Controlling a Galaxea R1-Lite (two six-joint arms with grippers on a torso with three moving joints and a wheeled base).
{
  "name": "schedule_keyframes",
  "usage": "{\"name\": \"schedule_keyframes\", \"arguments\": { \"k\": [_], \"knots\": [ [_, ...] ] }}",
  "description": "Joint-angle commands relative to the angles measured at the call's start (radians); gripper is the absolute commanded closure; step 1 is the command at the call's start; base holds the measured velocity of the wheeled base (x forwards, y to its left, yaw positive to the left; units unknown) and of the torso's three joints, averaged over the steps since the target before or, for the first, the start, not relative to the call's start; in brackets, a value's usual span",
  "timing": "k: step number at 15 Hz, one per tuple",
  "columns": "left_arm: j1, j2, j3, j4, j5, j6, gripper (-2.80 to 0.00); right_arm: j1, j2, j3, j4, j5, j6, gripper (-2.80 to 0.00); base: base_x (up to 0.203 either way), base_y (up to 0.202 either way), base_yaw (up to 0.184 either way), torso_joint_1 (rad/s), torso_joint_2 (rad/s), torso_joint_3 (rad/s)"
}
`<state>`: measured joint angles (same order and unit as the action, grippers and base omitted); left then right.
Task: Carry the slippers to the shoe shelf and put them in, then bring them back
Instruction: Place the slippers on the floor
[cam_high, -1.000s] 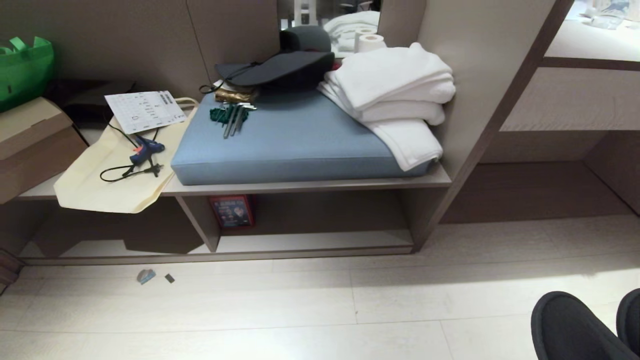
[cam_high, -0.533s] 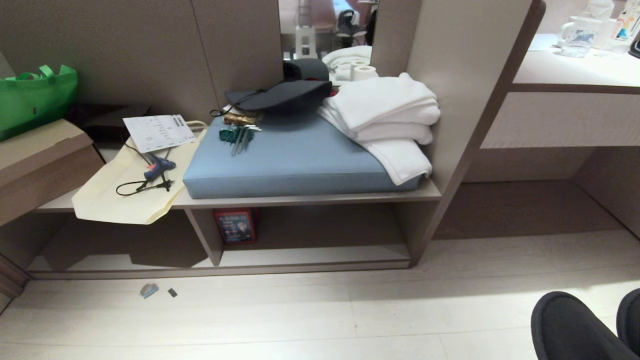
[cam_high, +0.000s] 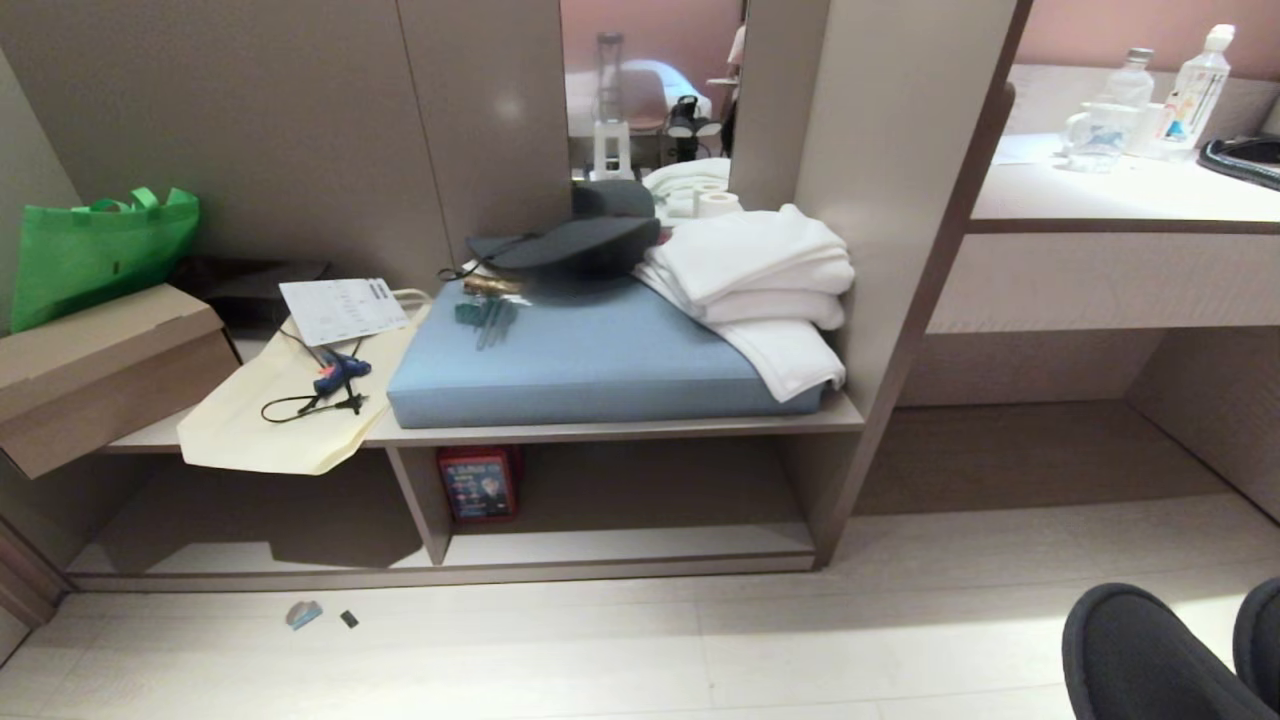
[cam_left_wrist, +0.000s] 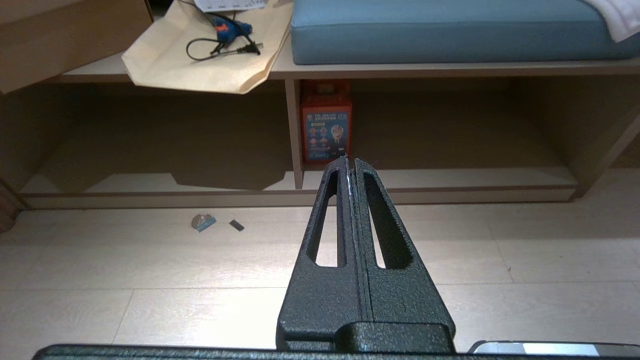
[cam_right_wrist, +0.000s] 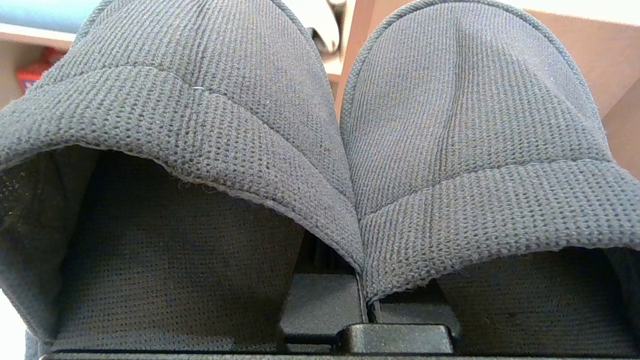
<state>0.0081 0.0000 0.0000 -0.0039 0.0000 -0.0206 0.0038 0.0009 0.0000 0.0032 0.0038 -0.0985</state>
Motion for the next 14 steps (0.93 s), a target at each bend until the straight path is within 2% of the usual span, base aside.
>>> {"name": "schedule_keyframes", "arguments": {
  "k": [1,6,14],
  "knots": [
    [0.0,0.0,0.0,-0.001,0.0,-0.001,0.0,0.001,0.002,0.002,0.0,0.001,-0.001,0.0,0.0,0.0,0.0,0.001,0.01,0.201],
    [0.0,0.0,0.0,-0.001,0.0,0.001,0.0,0.001,0.001,0.002,0.0,0.001,0.0,0.0,0.0,0.0,0.0,0.002,0.0,0.185],
    [0.0,0.002,0.0,-0.001,0.0,0.002,0.0,0.001,0.001,0.002,0.0,0.001,0.0,0.0,0.0,0.0,0.0,0.002,0.0,0.019]
  ]
}}
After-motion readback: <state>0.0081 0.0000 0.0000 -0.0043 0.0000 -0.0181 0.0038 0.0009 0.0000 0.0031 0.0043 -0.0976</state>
